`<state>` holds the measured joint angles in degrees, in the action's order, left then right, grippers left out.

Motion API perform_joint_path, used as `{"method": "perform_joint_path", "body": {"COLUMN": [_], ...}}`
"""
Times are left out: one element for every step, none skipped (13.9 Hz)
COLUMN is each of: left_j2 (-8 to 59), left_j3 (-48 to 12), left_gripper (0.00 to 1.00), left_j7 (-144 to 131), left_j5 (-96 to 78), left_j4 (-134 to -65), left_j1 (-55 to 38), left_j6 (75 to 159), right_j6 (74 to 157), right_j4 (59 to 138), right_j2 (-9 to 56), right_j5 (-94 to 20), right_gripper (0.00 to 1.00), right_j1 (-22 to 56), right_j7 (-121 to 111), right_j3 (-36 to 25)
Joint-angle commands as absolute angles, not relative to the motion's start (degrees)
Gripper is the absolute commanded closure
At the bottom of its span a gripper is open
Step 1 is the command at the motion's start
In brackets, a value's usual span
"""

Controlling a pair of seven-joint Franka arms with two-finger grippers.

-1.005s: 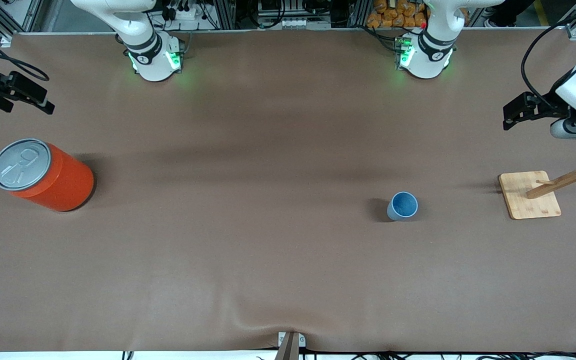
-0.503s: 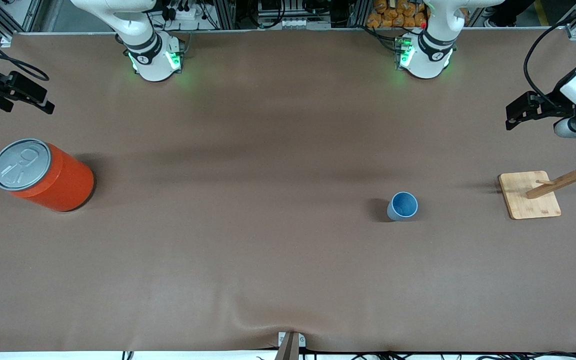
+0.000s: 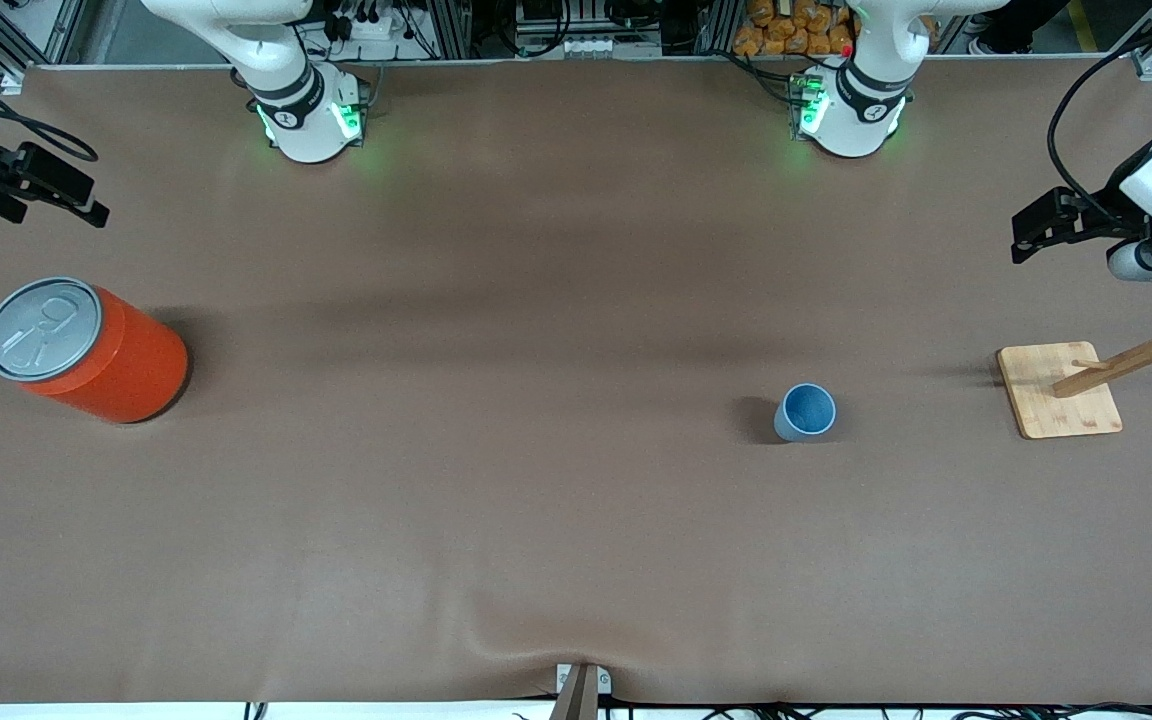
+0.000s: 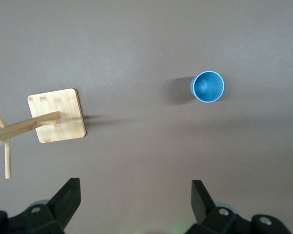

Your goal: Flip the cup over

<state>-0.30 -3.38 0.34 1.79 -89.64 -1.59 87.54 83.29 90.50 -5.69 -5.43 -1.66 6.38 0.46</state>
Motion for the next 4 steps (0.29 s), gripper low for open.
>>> {"method": "perform_joint_path", "body": {"left_j2": [0.97,1.05,1.32,1.41], "left_j3": [-3.6,-3.6,-3.6,-3.6], "left_gripper": [0.0,0.0,0.0,0.0], "left_j7": [0.53,0.53,0.53,0.61], "left_j5": [2.02,2.02,2.02,2.02], "left_j4": [-88.24,-88.24,-88.33,-88.33], "left_j1": [-1.49,-1.76,-1.84,-1.85], "left_j6": [86.4,86.4,86.4,86.31], "right_j6": [82.35,82.44,82.44,82.44], "right_j4": [89.74,89.74,89.74,89.74], "right_j2": [-5.27,-5.27,-5.27,-5.27], "right_j5": [-6.5,-6.5,-6.5,-6.5], "right_gripper": [0.0,0.0,0.0,0.0], "right_j1": [-2.63,-2.72,-2.72,-2.72], "right_j7": [5.8,5.37,4.93,4.92], "right_j3": [0.53,0.44,0.44,0.44]}}
